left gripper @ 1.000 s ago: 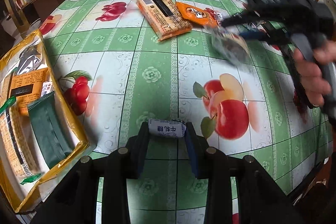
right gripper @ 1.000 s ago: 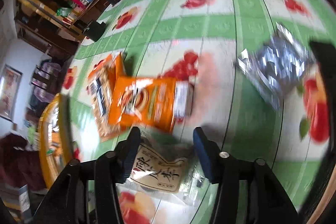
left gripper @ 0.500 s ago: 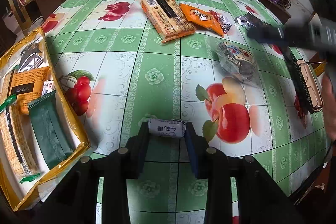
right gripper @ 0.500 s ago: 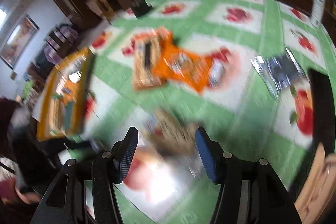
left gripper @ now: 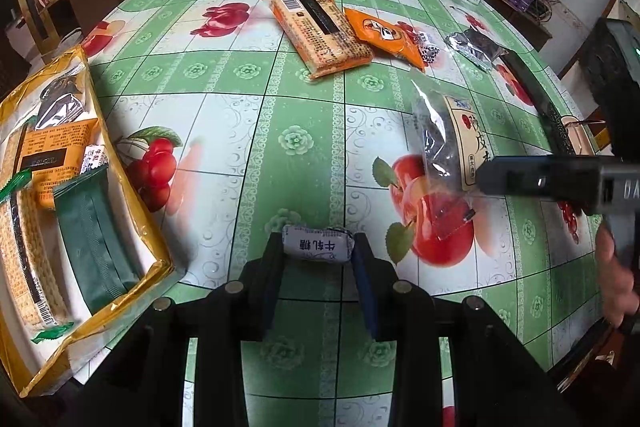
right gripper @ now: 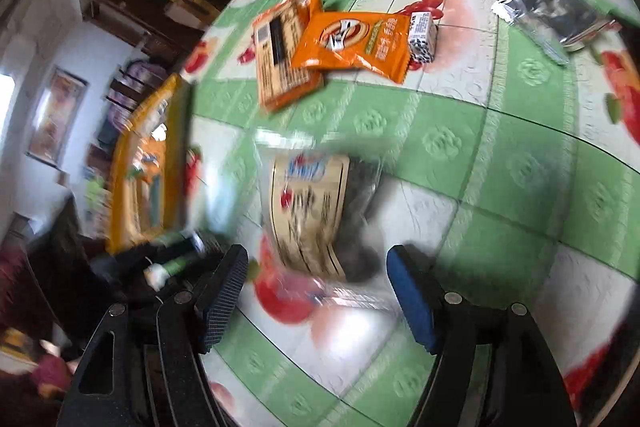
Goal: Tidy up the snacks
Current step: 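Grasp the clear dried-plum bag with the right tool, then carry the nougat box and plum bag in both tools toward the tray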
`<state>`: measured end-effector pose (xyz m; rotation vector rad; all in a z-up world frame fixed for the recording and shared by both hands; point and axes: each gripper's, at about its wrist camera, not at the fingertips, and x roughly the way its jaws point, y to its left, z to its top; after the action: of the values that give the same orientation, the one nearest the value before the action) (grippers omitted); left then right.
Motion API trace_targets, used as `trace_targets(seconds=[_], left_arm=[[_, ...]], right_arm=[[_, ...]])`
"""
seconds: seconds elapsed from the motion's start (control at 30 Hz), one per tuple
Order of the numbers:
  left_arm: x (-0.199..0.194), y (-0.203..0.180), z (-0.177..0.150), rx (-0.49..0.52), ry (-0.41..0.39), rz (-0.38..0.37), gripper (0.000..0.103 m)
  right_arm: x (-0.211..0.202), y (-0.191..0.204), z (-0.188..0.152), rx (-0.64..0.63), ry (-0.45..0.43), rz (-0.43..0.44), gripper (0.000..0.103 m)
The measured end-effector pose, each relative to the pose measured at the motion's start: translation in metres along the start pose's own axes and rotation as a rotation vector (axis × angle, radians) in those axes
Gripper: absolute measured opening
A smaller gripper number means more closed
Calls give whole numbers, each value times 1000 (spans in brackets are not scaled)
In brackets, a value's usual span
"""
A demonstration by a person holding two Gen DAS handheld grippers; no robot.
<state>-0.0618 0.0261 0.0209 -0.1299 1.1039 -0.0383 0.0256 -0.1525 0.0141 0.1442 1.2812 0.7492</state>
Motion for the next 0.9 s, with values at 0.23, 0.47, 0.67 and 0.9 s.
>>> trace_targets(seconds=[0.23,0.47,0.67,0.9], left_arm=[[1,-2,1,17,-7,9,33],[1,-4,-2,50,-37,18,32],[-4,2,-3,24,-52,-25,32],[-14,-4,4,30,-71,-36,32]], right_arm=[[3,27,12,12,-51,-118,79],[35,43,16,-73,-29,-314,63],[17,34,2,-15,-68,-271,56],[3,30,-25,62,-89,-221,56]])
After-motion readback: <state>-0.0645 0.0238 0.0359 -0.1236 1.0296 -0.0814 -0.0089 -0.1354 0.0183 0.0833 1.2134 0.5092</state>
